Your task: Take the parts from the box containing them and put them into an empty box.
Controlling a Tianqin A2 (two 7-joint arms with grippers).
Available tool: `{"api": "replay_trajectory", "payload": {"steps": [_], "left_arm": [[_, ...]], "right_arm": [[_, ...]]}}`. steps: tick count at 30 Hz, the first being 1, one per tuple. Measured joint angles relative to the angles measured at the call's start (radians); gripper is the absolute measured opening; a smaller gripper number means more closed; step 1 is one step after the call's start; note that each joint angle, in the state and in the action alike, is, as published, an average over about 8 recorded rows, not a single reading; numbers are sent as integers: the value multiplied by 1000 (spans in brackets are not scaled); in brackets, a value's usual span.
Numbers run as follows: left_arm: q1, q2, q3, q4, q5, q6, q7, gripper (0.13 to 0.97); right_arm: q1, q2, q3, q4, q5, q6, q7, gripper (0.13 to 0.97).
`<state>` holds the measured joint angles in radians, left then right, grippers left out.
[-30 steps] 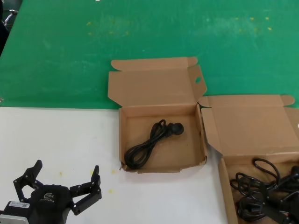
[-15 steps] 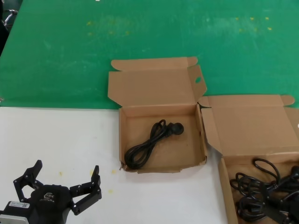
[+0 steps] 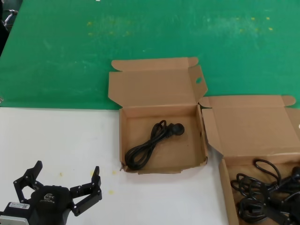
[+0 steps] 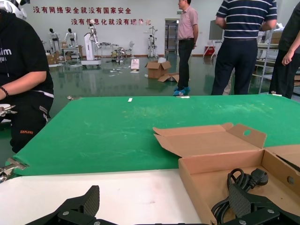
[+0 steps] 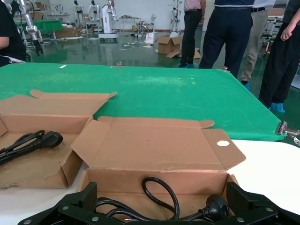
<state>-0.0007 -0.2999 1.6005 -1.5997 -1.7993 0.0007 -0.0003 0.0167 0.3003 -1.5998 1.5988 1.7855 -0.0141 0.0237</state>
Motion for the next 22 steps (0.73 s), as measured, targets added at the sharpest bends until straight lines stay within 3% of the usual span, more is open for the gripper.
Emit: {"api": "replay_trajectory", "payload": {"steps": [22], "left_arm": [[0, 0, 0, 0, 0, 0, 0, 966]], "right_arm": [[0, 0, 0, 0, 0, 0, 0, 966]]}}
